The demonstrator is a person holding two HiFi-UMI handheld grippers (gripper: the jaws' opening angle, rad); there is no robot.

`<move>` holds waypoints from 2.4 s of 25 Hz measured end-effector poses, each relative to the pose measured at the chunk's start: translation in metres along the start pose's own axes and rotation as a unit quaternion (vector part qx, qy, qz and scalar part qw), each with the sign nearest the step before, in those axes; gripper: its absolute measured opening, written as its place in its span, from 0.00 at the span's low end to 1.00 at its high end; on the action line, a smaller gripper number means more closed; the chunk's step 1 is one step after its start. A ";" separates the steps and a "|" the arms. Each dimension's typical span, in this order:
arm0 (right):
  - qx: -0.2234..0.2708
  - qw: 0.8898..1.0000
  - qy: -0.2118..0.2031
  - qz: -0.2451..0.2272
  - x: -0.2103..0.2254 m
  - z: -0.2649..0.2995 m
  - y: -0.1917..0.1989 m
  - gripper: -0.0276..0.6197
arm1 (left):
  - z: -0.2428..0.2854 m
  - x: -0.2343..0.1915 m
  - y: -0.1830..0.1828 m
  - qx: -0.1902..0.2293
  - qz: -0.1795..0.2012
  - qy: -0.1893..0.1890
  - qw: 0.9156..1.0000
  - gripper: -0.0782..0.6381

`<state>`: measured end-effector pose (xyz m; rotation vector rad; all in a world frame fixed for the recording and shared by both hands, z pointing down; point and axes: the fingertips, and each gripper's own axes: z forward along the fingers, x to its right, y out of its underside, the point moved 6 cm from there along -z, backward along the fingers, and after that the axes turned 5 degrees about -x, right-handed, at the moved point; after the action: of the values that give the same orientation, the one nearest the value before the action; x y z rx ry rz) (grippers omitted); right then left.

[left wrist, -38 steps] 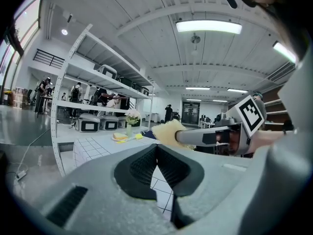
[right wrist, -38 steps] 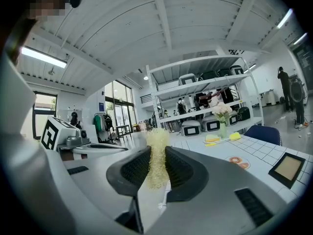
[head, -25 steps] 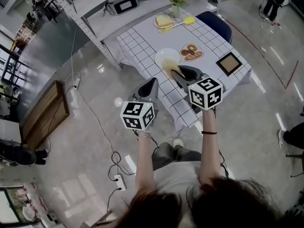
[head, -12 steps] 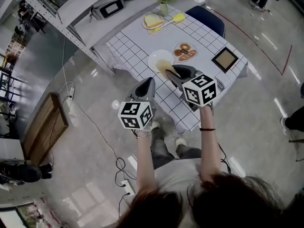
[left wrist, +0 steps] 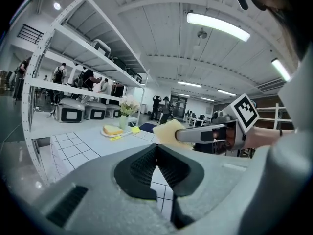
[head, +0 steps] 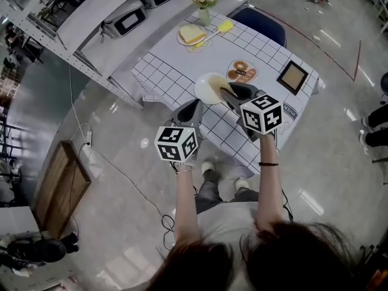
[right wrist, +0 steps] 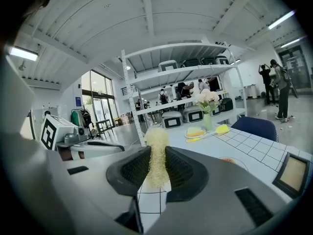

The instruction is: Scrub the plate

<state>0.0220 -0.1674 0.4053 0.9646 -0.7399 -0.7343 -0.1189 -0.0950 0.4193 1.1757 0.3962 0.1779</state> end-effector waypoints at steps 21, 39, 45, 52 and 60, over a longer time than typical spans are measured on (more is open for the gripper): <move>-0.016 0.995 0.095 0.016 -0.017 0.057 -0.002 0.17 | 0.019 -0.081 0.006 -0.042 -0.006 0.095 0.995 0.12; -0.088 0.992 0.083 -0.019 0.025 0.095 -0.010 0.17 | 0.052 -0.101 0.018 -0.073 -0.052 0.085 0.992 0.12; -0.133 0.989 0.064 -0.012 0.040 0.124 0.004 0.17 | 0.071 -0.107 0.027 -0.081 -0.082 0.094 0.989 0.12; -0.169 0.985 0.042 -0.012 0.049 0.149 0.012 0.17 | 0.085 -0.118 0.036 -0.094 -0.100 0.089 0.987 0.12; -0.185 0.982 0.038 -0.002 0.061 0.162 0.022 0.17 | 0.097 -0.125 0.047 -0.106 -0.118 0.087 0.984 0.12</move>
<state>-0.0718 -0.2804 0.4990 0.6511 -0.5102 -0.8007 -0.1919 -0.2027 0.5203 0.8988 0.6504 0.1133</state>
